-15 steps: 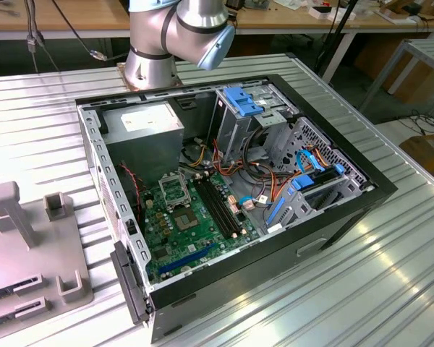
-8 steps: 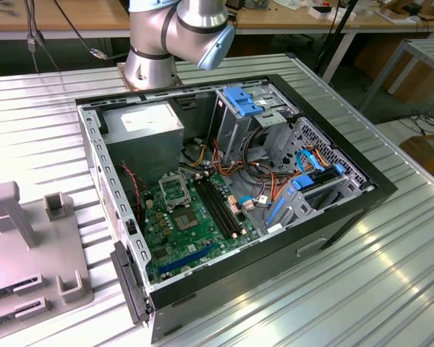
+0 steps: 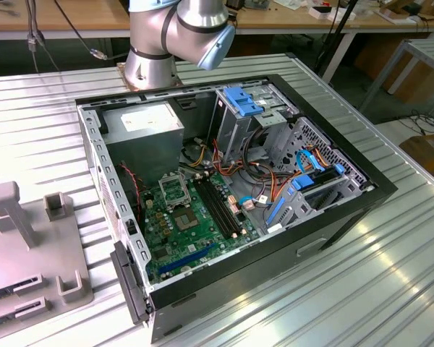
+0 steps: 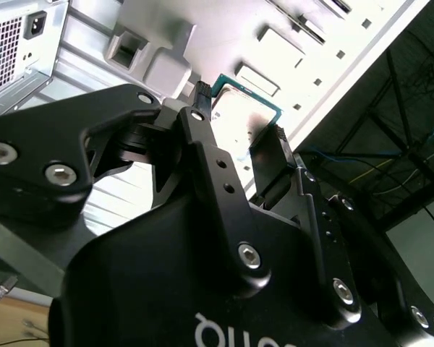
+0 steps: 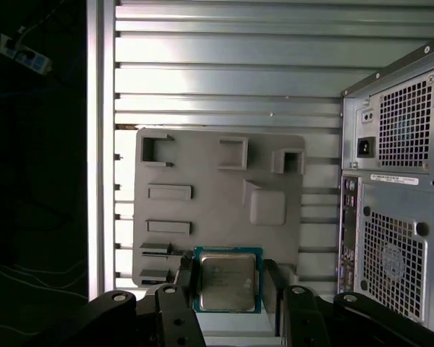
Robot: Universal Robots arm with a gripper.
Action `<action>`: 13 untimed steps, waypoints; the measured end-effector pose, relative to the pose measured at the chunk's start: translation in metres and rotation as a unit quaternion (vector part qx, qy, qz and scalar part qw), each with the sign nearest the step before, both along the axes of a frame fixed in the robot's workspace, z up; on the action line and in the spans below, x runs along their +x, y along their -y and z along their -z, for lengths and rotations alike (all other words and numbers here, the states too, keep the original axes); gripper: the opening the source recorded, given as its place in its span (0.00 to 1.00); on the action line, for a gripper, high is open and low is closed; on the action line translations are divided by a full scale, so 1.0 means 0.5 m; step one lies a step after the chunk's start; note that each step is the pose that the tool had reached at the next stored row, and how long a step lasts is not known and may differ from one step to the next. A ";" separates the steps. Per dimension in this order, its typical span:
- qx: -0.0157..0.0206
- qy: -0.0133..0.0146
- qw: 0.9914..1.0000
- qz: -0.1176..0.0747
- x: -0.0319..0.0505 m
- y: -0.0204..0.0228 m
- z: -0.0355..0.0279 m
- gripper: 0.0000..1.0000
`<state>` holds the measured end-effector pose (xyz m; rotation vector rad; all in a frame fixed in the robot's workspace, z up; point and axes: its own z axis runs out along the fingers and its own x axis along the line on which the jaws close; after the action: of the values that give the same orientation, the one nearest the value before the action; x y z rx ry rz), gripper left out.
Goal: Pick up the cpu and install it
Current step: 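Pick up the cpu and move it towards the insertion slot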
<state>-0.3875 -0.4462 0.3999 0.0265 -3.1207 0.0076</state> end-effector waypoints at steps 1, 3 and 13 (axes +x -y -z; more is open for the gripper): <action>0.000 0.000 1.000 0.000 0.001 0.0000 0.000 0.47; 0.000 0.000 1.000 0.000 0.003 -0.0001 0.000 0.47; 0.000 0.000 1.000 0.000 0.021 0.0000 0.000 0.47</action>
<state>-0.3770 -0.4462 0.4000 0.0265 -3.1206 0.0077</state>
